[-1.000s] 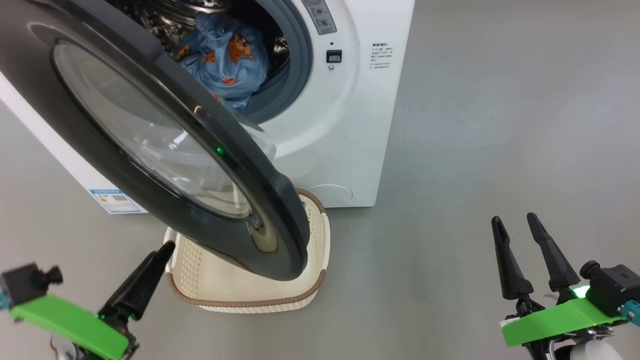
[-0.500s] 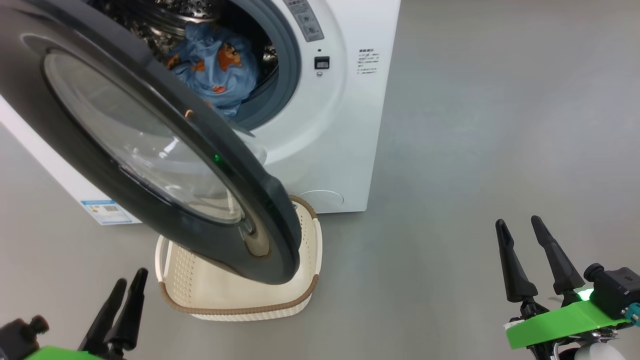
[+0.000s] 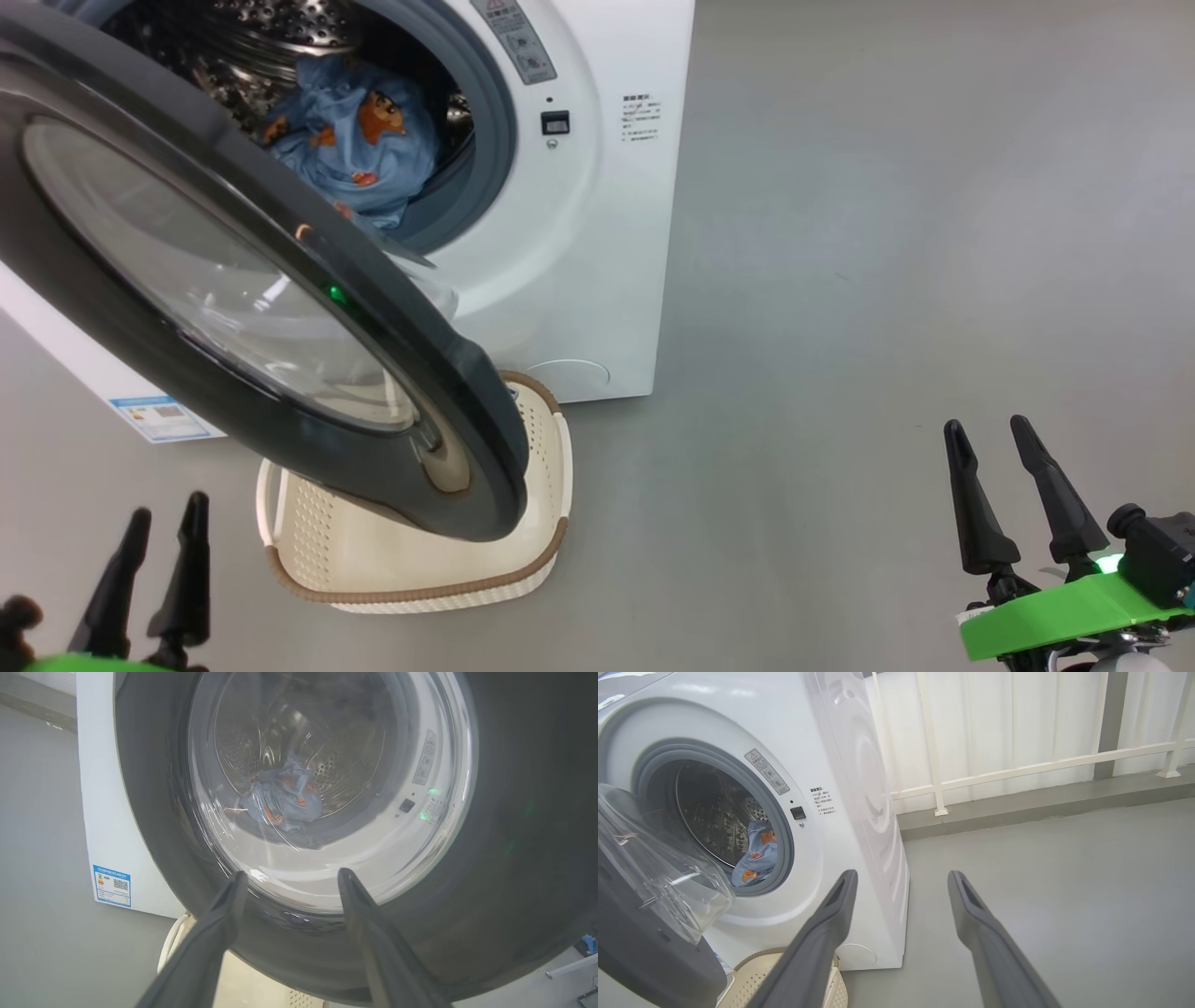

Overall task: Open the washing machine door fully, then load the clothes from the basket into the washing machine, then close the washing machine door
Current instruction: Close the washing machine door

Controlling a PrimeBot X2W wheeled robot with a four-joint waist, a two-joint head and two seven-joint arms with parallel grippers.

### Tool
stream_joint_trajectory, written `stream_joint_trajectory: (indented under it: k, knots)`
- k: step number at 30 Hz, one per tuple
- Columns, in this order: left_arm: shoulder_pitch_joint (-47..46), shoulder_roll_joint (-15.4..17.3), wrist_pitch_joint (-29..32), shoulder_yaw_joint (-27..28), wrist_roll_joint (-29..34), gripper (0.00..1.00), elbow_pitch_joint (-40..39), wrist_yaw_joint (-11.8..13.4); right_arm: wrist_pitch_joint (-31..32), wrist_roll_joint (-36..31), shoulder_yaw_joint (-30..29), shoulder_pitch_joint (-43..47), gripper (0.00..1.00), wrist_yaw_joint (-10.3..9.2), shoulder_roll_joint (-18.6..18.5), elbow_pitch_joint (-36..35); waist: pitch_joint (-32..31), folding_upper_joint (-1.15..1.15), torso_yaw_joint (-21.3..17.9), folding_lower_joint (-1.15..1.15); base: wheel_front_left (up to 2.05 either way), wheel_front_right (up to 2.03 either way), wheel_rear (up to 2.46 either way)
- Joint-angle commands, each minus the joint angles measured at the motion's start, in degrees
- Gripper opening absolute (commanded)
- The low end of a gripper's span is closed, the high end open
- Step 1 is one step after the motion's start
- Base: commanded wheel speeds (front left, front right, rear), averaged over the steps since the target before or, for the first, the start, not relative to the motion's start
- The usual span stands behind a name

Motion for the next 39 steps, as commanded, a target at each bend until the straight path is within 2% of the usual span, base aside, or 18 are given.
stream_joint_trajectory:
  k: [1, 2, 6, 17, 24, 39]
  knots:
    - [0.21, 0.81, -0.51, 3.65, 3.42, 1.0, -0.91, -0.37, -0.46, -0.21, 0.64, -0.34, 1.0, 0.32, -0.96, -1.53, 0.14, 0.0, -0.41, 0.0, 0.0, 0.0, 0.0]
    - [0.21, 0.81, -0.51, 3.65, 3.42, 1.0, -0.91, -0.37, -0.46, -0.21, 0.64, -0.34, 1.0, 0.32, -0.96, -1.53, 0.14, 0.0, -0.41, 0.0, 0.0, 0.0, 0.0]
    - [1.72, -1.97, -0.52, 7.57, 12.51, 1.0, -1.71, -0.37, -0.46, -0.35, 0.23, -0.29, 1.0, 0.32, -0.9, -1.59, 0.3, 0.0, -0.61, 0.0, 0.0, 0.0, 0.0]
    - [3.55, -6.94, -0.52, 12.6, 24.48, 1.0, -3.69, -0.37, -0.46, -0.53, -0.16, -0.43, 1.0, 0.32, -0.89, -1.68, 0.51, 0.0, -0.26, 0.0, 0.0, 0.0, 0.0]
    - [4.25, -8.71, -0.52, 13.38, 27.89, 1.0, -3.39, -0.37, -0.46, -0.56, -0.23, -0.47, 1.0, 0.32, -0.88, -1.58, 0.32, 0.0, -0.28, 0.0, 0.0, 0.0, 0.0]
    - [4.21, -9.64, -0.52, 14.16, 29.06, 1.0, -3.11, -0.37, -0.46, -0.4, -0.27, -0.5, 1.0, 0.32, -0.96, -1.6, 0.02, 0.0, -0.08, 0.0, 0.0, 0.0, 0.0]
